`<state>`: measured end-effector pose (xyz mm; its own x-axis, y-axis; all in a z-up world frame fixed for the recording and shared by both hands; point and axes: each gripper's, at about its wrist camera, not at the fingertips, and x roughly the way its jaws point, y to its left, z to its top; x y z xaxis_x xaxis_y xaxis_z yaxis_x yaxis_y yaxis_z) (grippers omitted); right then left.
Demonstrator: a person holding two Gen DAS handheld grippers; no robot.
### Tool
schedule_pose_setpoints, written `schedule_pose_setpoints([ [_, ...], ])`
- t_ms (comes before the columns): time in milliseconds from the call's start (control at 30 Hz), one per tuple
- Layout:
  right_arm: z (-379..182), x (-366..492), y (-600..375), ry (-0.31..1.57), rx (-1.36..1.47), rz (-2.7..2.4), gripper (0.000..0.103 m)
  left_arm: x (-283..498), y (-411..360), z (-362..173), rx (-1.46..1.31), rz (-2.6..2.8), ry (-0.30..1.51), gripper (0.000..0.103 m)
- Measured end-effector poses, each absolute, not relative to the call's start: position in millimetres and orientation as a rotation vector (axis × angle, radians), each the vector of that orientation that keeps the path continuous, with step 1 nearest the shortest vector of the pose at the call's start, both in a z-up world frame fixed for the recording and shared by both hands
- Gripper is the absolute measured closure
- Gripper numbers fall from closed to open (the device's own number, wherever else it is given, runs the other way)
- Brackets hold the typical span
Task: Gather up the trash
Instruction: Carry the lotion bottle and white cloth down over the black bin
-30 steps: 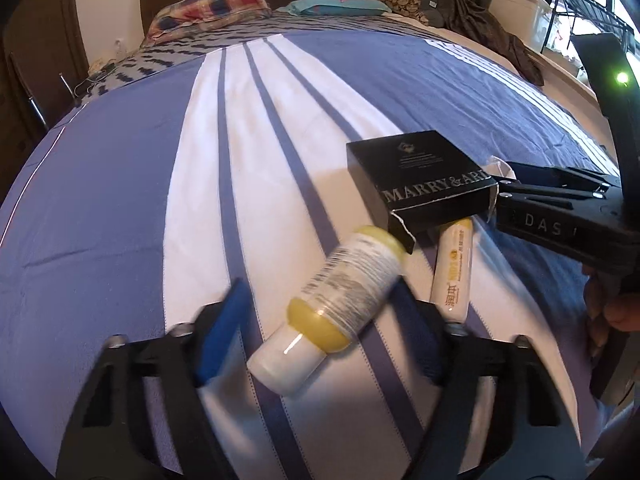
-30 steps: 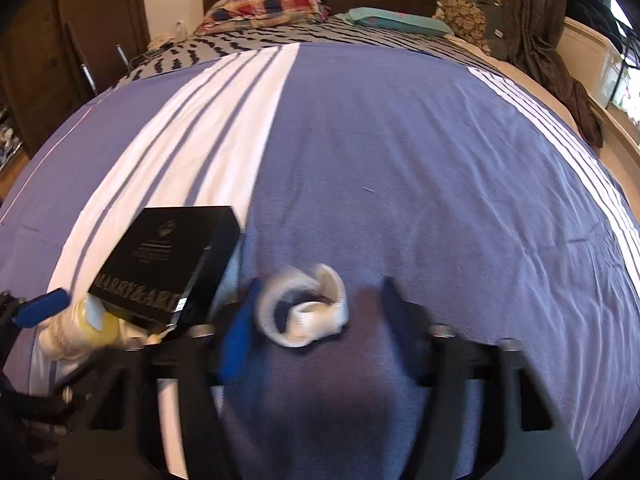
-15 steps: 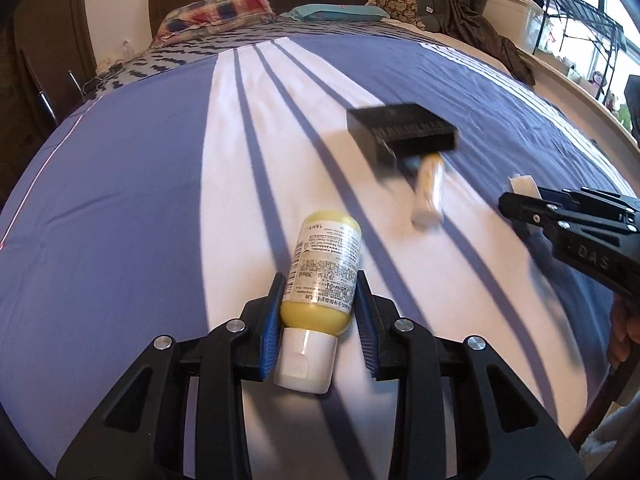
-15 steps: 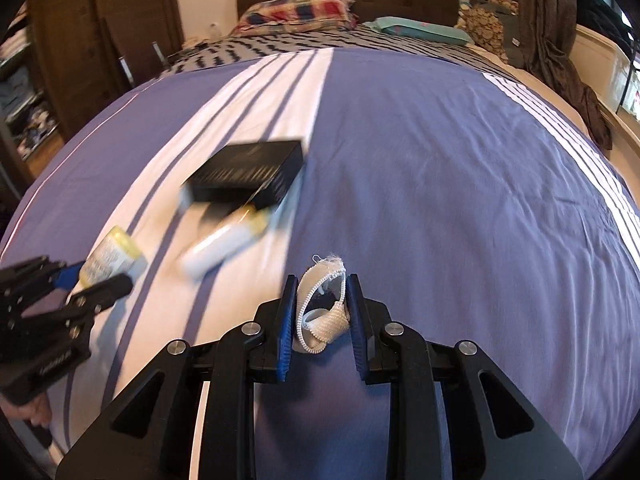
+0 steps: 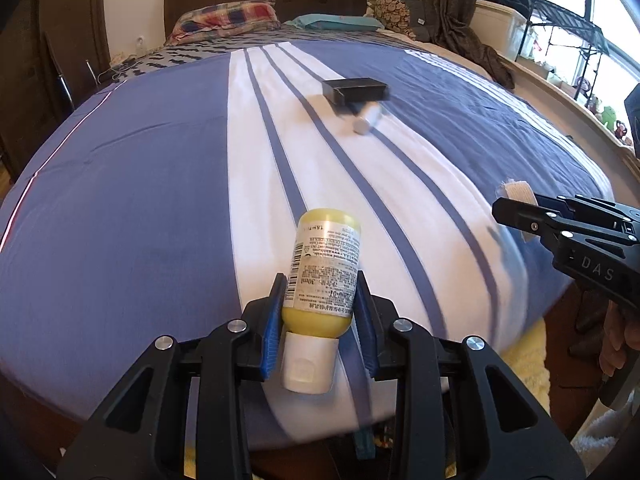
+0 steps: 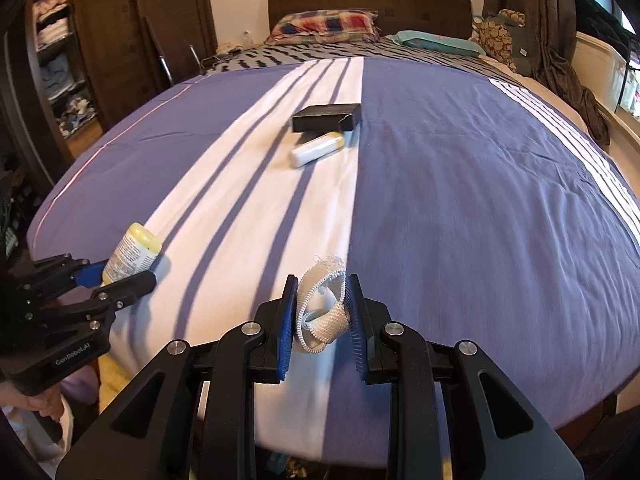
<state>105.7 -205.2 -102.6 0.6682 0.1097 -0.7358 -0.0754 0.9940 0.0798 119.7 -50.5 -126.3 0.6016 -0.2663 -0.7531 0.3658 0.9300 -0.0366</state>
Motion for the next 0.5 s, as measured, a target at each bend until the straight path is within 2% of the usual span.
schedule_pose_setpoints([
  [267,-107,44,-193,0.818,0.050,0.126,0.078,54,-43,-133,0.118,-0.389,0.845,0.073],
  [500,-144,8,-186,0.888,0.100,0.137,0.078,14,-41,-157,0.093,-0.403,0.893,0.073],
])
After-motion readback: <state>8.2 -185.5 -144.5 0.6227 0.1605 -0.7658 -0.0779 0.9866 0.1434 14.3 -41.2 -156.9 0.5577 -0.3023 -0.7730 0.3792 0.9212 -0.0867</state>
